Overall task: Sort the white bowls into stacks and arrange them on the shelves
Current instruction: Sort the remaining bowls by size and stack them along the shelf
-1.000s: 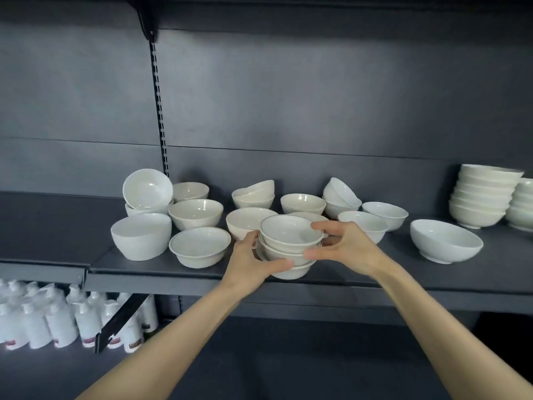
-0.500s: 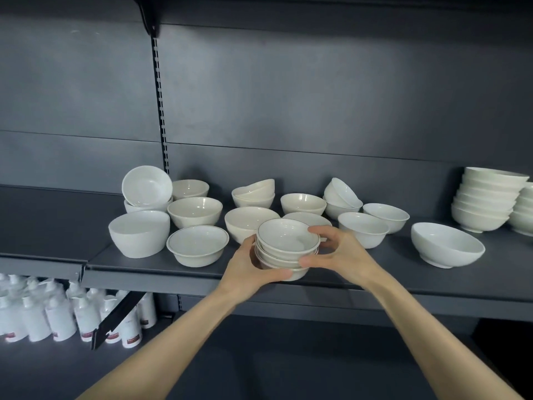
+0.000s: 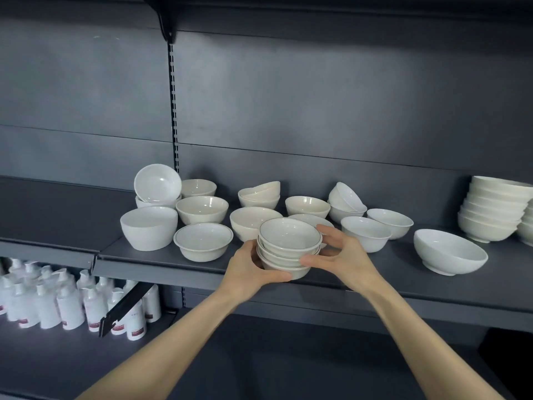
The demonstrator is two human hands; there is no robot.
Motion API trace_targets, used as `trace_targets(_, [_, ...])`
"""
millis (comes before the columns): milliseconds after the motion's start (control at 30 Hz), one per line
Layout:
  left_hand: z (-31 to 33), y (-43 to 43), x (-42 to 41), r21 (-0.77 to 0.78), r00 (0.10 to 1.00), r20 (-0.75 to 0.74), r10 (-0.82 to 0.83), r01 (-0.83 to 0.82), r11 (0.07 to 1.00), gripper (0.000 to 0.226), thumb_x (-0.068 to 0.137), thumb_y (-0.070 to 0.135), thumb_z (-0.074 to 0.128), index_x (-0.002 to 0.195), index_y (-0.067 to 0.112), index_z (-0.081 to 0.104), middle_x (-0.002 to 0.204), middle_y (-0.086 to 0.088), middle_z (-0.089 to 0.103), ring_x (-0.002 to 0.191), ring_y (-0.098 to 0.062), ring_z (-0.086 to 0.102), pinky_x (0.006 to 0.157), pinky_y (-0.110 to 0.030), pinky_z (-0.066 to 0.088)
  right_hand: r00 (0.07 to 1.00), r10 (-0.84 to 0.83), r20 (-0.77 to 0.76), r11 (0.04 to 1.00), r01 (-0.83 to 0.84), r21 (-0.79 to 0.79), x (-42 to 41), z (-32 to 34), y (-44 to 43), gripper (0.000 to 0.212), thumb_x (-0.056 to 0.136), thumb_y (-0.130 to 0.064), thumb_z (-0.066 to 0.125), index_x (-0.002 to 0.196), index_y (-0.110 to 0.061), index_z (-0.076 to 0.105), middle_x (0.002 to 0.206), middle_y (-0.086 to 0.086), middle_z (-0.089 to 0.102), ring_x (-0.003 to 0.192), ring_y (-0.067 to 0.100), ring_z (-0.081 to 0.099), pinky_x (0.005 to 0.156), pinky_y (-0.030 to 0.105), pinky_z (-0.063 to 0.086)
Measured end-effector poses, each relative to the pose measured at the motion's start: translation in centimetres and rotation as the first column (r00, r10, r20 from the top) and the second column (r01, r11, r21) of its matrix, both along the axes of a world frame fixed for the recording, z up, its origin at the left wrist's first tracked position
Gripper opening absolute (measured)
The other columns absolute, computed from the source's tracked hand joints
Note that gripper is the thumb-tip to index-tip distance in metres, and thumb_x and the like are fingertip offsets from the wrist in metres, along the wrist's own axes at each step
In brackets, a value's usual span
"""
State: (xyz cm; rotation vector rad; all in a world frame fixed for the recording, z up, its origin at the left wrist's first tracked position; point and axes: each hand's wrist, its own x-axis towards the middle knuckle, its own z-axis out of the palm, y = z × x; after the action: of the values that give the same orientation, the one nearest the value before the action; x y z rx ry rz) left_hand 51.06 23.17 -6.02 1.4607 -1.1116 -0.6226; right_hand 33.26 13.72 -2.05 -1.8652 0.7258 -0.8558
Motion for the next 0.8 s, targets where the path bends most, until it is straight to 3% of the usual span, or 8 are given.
trace_targets(100, [0.5, 0.9, -0.1, -0.048, 0.999, -0.014, 0.034, -0.035, 0.998, 0.083, 0.04, 0.029, 0.093, 0.114, 0.021, 0.058, 0.11, 0.012, 0.069, 0.104, -0.004, 0.064, 0.092, -0.024, 0.052, 1.0, 0.018, 0.019, 0.999, -0.017, -0.042, 0.1, 0.7, 0.6, 0.061, 0.063, -0.013, 0.088, 0.11, -0.038, 0.057, 0.118, -0.007, 0.065, 0.11, 0.015, 0.063, 0.094, 0.029, 0.052])
trace_targets(167, [0.9, 1.7, 0.1, -0.084, 0.998, -0.006, 0.059, -0.059, 0.995, 0.068, 0.05, 0.014, 0.094, 0.106, 0.027, 0.058, 0.104, 0.015, 0.069, 0.099, 0.003, 0.064, 0.084, -0.014, 0.051, 0.999, 0.036, 0.029, 0.997, -0.034, -0.07, 0.5, 1.3, 1.2, 0.056, 0.065, -0.009, 0.086, 0.101, -0.041, 0.059, 0.109, -0.015, 0.067, 0.106, 0.014, 0.065, 0.088, 0.021, 0.054])
trace_targets(233, [1.3, 2.7, 0.7, -0.124, 0.995, -0.009, 0.096, -0.096, 0.988, 0.063, 0.054, 0.007, 0.092, 0.101, 0.029, 0.057, 0.102, 0.015, 0.069, 0.097, 0.002, 0.064, 0.081, -0.014, 0.051, 0.998, 0.057, 0.04, 0.994, -0.053, -0.091, 1.2, 2.0, 1.8, 0.053, 0.066, -0.005, 0.085, 0.098, -0.039, 0.06, 0.1, -0.019, 0.067, 0.099, 0.01, 0.066, 0.078, 0.012, 0.053])
trace_targets(367, [2.2, 4.8, 2.8, -0.165, 0.984, -0.021, 0.174, -0.175, 0.971, 0.066, 0.052, 0.011, 0.093, 0.105, 0.028, 0.057, 0.102, 0.015, 0.069, 0.094, 0.004, 0.064, 0.079, -0.013, 0.051, 0.987, 0.139, 0.075, 0.986, -0.131, -0.104, 4.0, 3.2, 3.1, 0.051, 0.068, 0.001, 0.082, 0.095, -0.035, 0.058, 0.092, -0.02, 0.064, 0.075, -0.016, 0.062, 0.063, 0.002, 0.045])
trace_targets(433, [2.6, 5.7, 4.3, -0.176, 0.978, -0.017, 0.206, -0.206, 0.963, 0.076, 0.045, 0.023, 0.094, 0.111, 0.026, 0.058, 0.106, 0.013, 0.069, 0.099, 0.002, 0.064, 0.08, -0.014, 0.051, 0.978, 0.182, 0.099, 0.98, -0.173, -0.094, 5.9, 3.5, 3.4, 0.051, 0.07, 0.005, 0.079, 0.093, -0.035, 0.057, 0.091, -0.019, 0.063, 0.07, -0.017, 0.062, 0.06, 0.004, 0.046])
trace_targets(600, [2.7, 7.1, 8.4, -0.16, 0.963, 0.032, 0.269, -0.261, 0.952, 0.074, 0.055, 0.012, 0.093, 0.118, 0.021, 0.055, 0.112, 0.012, 0.066, 0.109, -0.003, 0.059, 0.088, -0.015, 0.045, 0.966, 0.248, 0.073, 0.966, -0.241, -0.096, 10.7, 3.2, 3.7, 0.052, 0.068, -0.006, 0.084, 0.113, -0.023, 0.062, 0.11, -0.01, 0.067, 0.085, -0.014, 0.063, 0.068, 0.008, 0.049])
trace_targets(700, [2.5, 7.1, 10.4, -0.16, 0.967, 0.033, 0.254, -0.245, 0.956, 0.072, 0.06, 0.004, 0.089, 0.118, 0.02, 0.05, 0.11, 0.016, 0.062, 0.098, 0.015, 0.056, 0.073, 0.001, 0.041, 0.967, 0.248, 0.057, 0.966, -0.243, -0.09, 13.1, 2.6, 3.3, 0.073, 0.065, -0.013, 0.087, 0.131, -0.015, 0.055, 0.125, -0.003, 0.063, 0.107, -0.002, 0.062, 0.078, 0.009, 0.05])
trace_targets(800, [1.9, 6.7, 12.0, -0.153, 0.976, 0.029, 0.216, -0.209, 0.966, 0.072, 0.063, 0.005, 0.088, 0.121, 0.02, 0.048, 0.113, 0.018, 0.059, 0.097, 0.023, 0.053, 0.072, 0.003, 0.04, 0.971, 0.23, 0.064, 0.971, -0.225, -0.081, 14.4, 2.4, 3.3, 0.076, 0.066, -0.008, 0.086, 0.134, -0.013, 0.052, 0.126, -0.002, 0.061, 0.114, 0.012, 0.059, 0.074, 0.004, 0.048])
